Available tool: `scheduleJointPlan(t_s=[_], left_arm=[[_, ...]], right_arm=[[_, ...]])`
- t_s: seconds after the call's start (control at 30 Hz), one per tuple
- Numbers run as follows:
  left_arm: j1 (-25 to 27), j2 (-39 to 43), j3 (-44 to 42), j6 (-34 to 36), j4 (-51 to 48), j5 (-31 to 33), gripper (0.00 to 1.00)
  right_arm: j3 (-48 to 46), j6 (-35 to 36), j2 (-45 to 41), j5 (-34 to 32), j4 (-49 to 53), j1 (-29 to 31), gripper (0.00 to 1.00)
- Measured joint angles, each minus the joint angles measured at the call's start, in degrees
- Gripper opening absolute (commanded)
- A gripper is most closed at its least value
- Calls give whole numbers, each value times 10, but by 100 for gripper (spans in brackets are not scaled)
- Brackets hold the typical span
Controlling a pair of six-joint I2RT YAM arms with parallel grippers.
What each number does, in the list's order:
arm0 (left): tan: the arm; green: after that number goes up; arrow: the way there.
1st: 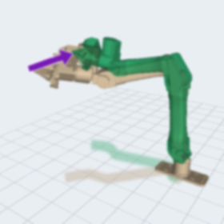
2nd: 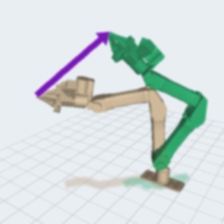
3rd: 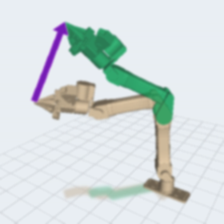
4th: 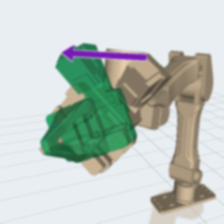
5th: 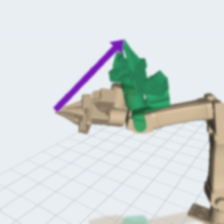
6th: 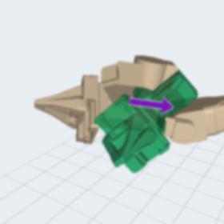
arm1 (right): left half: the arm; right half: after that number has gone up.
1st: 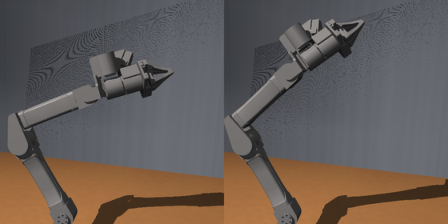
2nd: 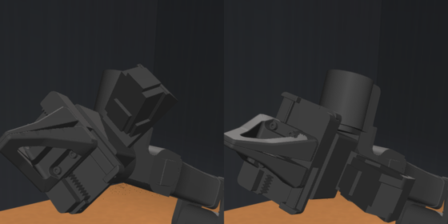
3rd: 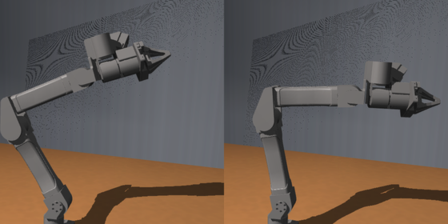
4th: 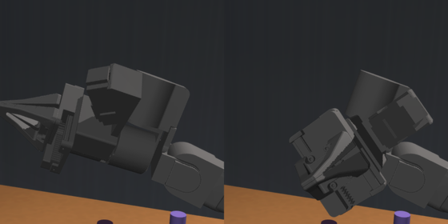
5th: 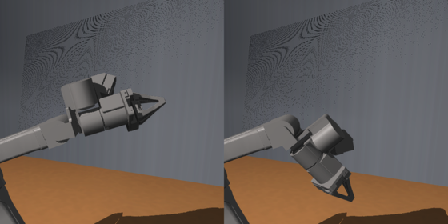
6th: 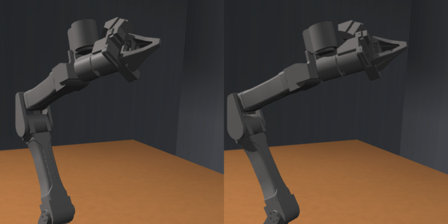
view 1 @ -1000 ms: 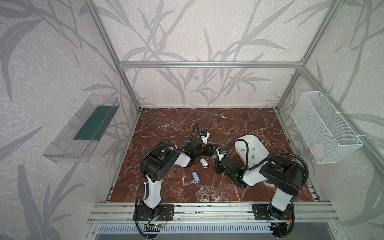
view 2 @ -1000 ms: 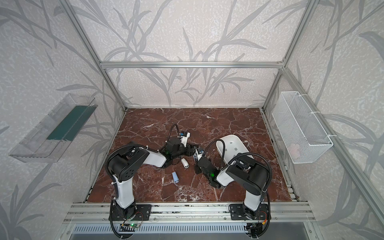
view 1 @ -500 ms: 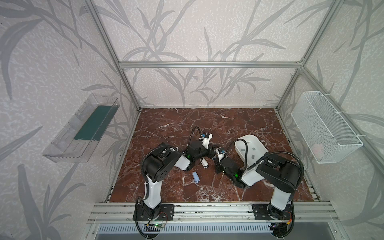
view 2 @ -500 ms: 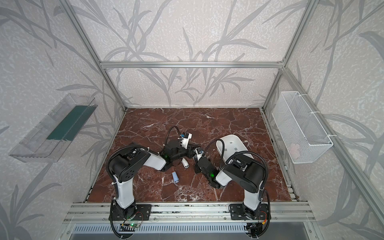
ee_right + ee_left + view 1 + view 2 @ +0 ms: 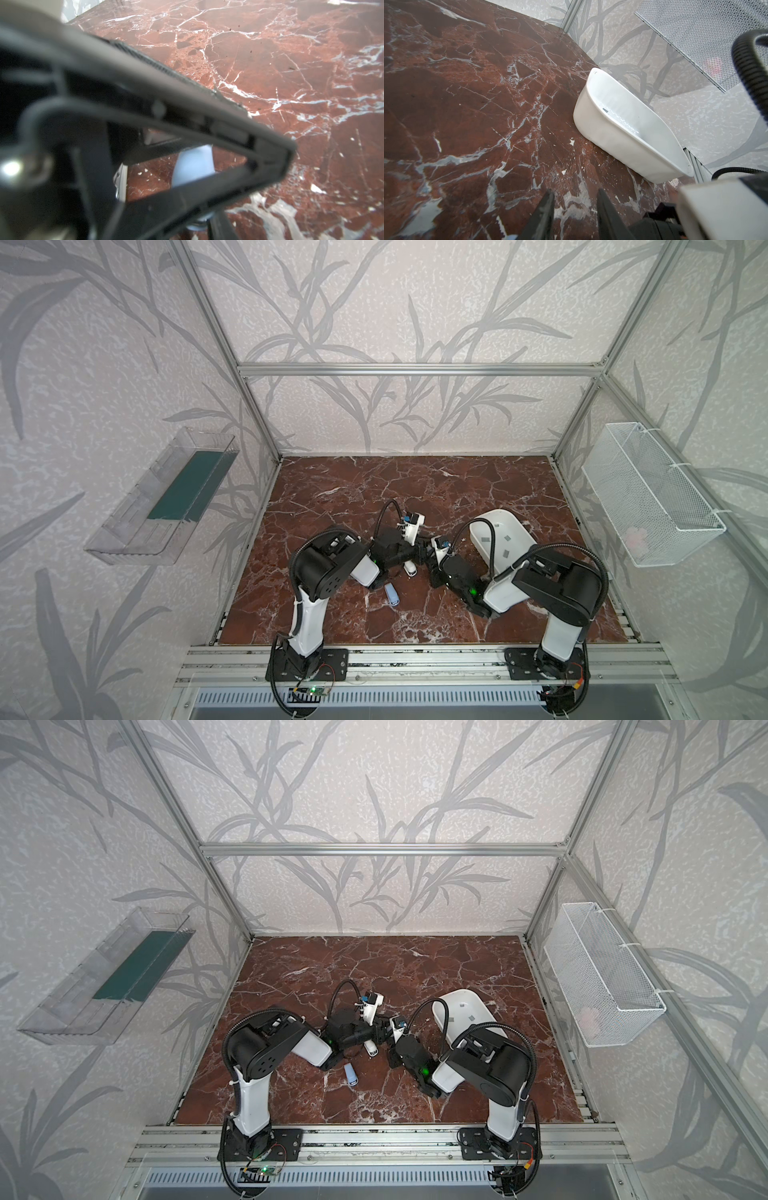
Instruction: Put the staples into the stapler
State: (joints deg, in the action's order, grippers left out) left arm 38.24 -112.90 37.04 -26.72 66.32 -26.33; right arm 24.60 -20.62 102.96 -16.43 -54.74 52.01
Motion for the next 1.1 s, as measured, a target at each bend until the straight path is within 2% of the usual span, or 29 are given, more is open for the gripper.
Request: scheduleJointPlan(t_s=[0.43, 0.6, 0.67, 0.77, 0.9, 1.1], left_arm=[[-23, 96, 15, 0, -96, 21, 37], [-24, 177, 13, 12, -166, 60, 37], [-24, 208, 13, 17, -188, 83, 37], [-24, 236, 13, 20, -218, 110, 35], [-24, 232, 13, 17, -236, 126, 33], [-25, 192, 19, 10, -256, 130, 27]], right_arm=[[-11, 3, -187, 0, 160, 0, 39], [-9, 3, -238, -6, 209, 0, 38], [-2, 1, -250, -14, 225, 0, 33], [24, -4, -251, -23, 256, -1, 27], [87, -8, -223, -26, 296, -7, 19], [122, -15, -155, -26, 301, -14, 18]])
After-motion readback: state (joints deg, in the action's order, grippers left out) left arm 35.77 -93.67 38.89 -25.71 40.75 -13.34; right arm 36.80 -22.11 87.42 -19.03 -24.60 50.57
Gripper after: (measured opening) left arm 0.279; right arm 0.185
